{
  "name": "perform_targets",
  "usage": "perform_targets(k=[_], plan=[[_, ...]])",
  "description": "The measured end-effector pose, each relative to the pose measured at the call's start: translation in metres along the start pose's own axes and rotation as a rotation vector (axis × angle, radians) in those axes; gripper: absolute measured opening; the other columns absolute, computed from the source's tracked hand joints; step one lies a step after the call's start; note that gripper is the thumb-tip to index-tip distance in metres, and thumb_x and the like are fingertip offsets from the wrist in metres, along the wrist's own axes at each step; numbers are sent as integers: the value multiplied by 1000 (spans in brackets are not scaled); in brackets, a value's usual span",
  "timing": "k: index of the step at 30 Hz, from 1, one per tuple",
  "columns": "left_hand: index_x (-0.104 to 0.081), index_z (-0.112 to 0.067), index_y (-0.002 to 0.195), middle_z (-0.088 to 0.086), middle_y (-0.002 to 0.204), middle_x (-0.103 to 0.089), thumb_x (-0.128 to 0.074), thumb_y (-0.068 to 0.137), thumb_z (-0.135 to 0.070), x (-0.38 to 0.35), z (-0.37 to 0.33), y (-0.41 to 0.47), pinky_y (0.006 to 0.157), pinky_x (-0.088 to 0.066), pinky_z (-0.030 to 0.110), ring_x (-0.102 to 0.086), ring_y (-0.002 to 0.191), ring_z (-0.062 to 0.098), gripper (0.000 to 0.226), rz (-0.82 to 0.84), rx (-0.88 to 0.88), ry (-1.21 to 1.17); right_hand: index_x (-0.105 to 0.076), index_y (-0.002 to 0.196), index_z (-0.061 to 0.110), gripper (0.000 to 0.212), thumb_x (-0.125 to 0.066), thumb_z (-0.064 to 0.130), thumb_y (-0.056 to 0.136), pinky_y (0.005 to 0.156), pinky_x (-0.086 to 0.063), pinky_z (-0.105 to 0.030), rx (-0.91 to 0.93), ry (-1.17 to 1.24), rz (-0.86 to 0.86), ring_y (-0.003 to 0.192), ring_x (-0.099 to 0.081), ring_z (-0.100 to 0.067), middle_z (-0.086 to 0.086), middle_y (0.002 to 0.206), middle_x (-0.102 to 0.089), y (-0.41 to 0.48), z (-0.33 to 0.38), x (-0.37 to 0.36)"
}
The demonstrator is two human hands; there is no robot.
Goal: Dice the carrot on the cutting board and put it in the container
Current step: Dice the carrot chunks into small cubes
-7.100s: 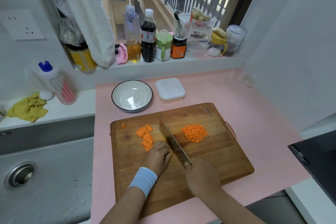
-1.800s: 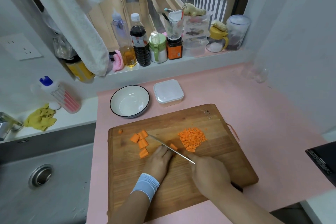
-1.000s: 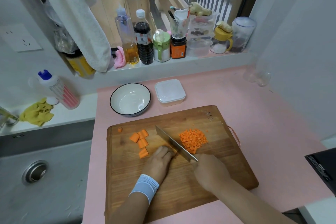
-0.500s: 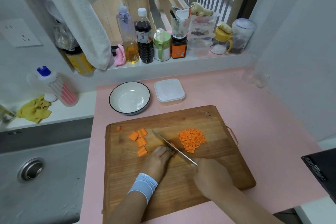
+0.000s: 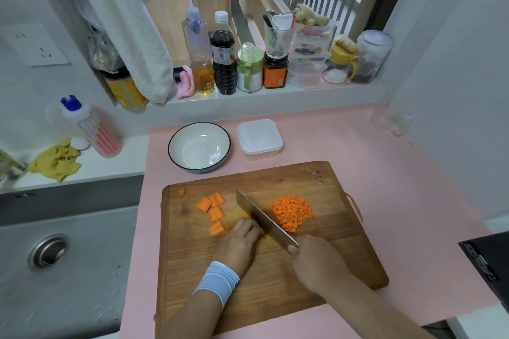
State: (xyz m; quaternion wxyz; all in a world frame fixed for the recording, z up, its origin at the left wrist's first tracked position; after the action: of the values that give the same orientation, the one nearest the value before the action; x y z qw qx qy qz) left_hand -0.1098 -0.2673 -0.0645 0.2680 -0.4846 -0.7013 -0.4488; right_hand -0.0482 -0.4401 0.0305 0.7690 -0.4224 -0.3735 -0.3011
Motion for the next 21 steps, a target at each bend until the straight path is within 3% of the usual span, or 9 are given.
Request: perform_targets(k=[2,5,11,17,21], plan=[[-67,-11,91,2,94,-58,-61,89,-8,2,-1,0,63,-50,28,-53,87,16,7,-19,-17,18,-65,107,23,29,-43,42,104,65,-40,-28,2,-10,-2,74,-53,-14,9,83,-55,-2,1,0],[-68,-10,87,4,87,-58,-51,90,-12,3,-3,-1,62,-49,28,-52,83,18,17,-35,-45,51,-65,107,22,29,-43,41,104,67,-38,-28,1,-24,-6,76,-51,-14,8,86,-57,-4,3,0],[-71,-10,90,4,88,-61,-58,87,-9,0,1,-4,61,-52,33,-58,82,22,13,-23,-28,45,-65,107,25,26,-43,39,104,67,-40,-26,30,-52,-46,77,-53,-13,10,87,-58,-11,4,-1],[-73,-11,90,1,88,-63,-55,89,-12,5,-4,-1,66,-50,28,-58,81,19,18,-65,-51,1,-66,105,27,28,-43,43,103,68,-40,-26,41,-56,-55,77,-53,-12,10,88,-62,-18,0,-1],[-72,-11,89,1,89,-63,-58,89,-11,2,0,-2,65,-52,30,-58,84,18,14,-66,-23,-13,-64,100,27,30,-43,46,103,67,-40,-26,15,-47,-35,73,-52,-11,12,77,-53,-19,-2,0]])
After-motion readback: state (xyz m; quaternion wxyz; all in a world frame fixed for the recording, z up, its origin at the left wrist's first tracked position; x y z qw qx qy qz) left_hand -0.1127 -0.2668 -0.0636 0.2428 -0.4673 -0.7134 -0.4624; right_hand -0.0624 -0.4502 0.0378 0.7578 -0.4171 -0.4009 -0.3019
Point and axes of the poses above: each hand's wrist, its own y-axis towards the middle knuckle, its own x-axis out of the back of the hand, z = x × y, the point moved 3 cm from there along y, towards the middle knuckle
